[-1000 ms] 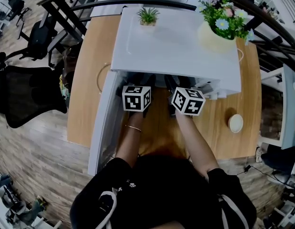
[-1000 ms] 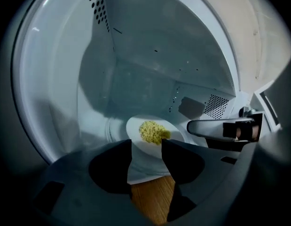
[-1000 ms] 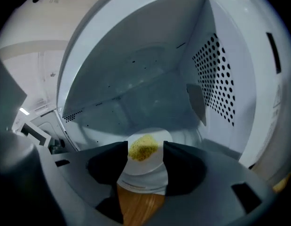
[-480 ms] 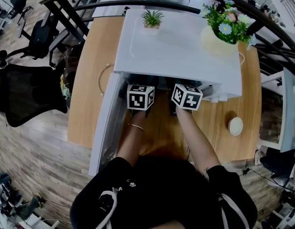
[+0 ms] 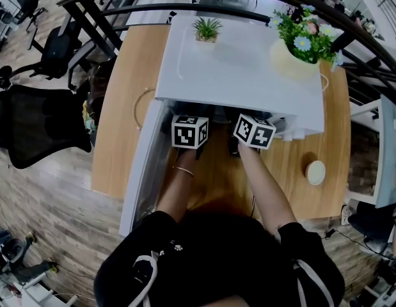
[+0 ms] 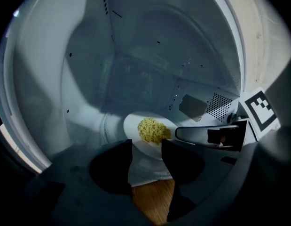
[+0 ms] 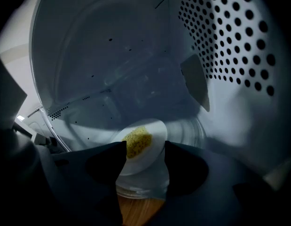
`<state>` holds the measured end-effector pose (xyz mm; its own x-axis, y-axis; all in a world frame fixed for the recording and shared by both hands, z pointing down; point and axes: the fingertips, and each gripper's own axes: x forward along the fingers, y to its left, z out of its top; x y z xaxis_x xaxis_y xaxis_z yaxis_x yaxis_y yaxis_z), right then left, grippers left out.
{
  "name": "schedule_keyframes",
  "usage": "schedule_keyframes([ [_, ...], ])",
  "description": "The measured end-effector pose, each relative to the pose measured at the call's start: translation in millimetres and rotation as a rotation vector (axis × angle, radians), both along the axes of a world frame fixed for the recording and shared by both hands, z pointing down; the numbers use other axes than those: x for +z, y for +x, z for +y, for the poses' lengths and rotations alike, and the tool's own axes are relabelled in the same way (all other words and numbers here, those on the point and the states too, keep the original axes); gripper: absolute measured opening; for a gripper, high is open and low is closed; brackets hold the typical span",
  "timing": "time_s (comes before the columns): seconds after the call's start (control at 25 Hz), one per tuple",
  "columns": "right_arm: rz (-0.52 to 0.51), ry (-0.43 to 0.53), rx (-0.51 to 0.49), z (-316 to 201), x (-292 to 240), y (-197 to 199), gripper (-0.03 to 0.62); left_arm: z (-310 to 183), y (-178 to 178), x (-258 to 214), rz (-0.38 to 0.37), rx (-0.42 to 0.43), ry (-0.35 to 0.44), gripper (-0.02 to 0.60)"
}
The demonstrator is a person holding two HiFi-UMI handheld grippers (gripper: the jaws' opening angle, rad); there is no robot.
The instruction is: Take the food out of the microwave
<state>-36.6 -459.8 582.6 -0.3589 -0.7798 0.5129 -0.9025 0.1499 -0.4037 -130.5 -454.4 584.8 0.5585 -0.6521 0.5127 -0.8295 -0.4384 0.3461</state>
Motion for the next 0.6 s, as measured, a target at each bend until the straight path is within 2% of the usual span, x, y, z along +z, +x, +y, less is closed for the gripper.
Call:
schedule_keyframes([
  [0.6,-0.052,-0.004,0.005,41,-8,2,0.236,43,-2,-3,0.076,-0.030,-0.037,0.181],
])
